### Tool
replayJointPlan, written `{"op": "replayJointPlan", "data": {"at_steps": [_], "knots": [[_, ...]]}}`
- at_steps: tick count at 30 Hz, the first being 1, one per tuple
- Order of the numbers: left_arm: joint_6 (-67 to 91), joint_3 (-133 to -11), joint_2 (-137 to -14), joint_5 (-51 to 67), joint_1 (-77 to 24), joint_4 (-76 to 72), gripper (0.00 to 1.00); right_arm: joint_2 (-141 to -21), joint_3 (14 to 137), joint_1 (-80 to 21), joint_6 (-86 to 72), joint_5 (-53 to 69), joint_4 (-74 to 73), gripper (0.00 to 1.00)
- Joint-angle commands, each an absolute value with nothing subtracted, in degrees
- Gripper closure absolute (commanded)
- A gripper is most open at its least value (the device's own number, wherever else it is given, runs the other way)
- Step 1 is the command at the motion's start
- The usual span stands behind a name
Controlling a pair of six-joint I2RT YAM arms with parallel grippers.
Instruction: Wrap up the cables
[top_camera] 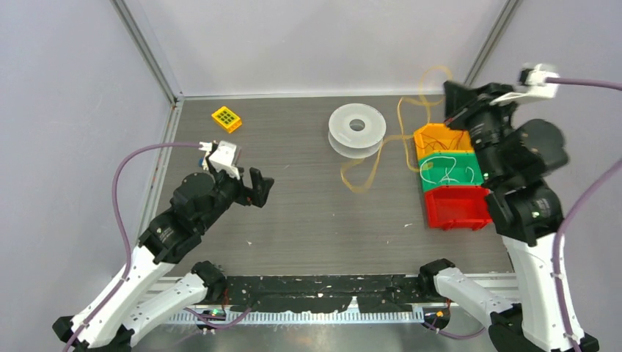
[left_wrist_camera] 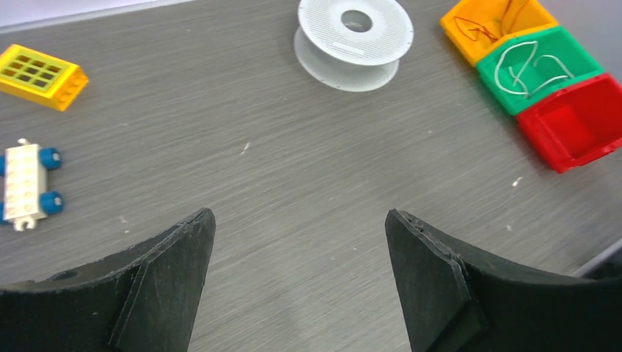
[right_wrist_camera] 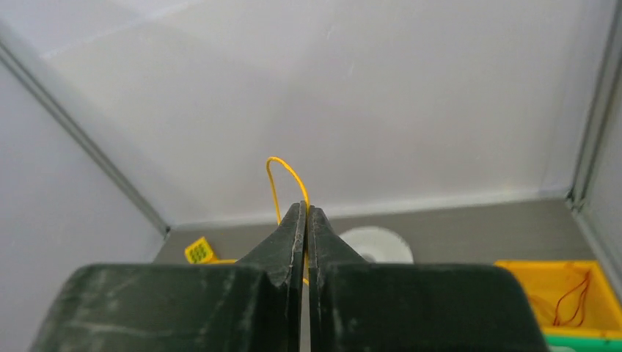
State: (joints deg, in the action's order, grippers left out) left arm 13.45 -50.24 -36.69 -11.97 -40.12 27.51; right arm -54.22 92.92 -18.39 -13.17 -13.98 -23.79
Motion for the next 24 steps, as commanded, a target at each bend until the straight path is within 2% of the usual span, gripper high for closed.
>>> {"op": "replayJointPlan", "data": {"at_steps": [1, 9, 13, 15, 17, 24], "knots": [[21.13, -56.29, -43.72, -7.32, -39.5, 26.02, 0.13, -52.33, 79.0, -18.81, -22.32, -4.39, -23.53, 0.95], [30.24, -59.32, -61.84, 1.21, -35.52, 13.83, 0.16, -41.24, 58.49, -18.9, -29.12, 8.17, -20.34, 0.95], [32.56, -57.42, -70.53, 6.32, -34.18, -2.43, 0.18, -36.65, 52.79, -18.91, -29.9, 10.6, -20.97, 0.95], [35.44, -58.83, -75.26, 9.44, -33.09, -7.48, 0.19, -34.87, 51.69, -18.94, -29.41, 11.78, -21.0, 0.95], [38.41, -60.01, -79.79, 8.71, -32.37, -9.89, 0.25, -33.51, 51.87, -18.9, -27.69, 12.93, -21.65, 0.95], [55.46, -57.84, -96.32, 8.98, -29.29, -33.4, 0.27, -28.53, 53.19, -18.9, -27.35, 14.42, -26.48, 0.95]]}}
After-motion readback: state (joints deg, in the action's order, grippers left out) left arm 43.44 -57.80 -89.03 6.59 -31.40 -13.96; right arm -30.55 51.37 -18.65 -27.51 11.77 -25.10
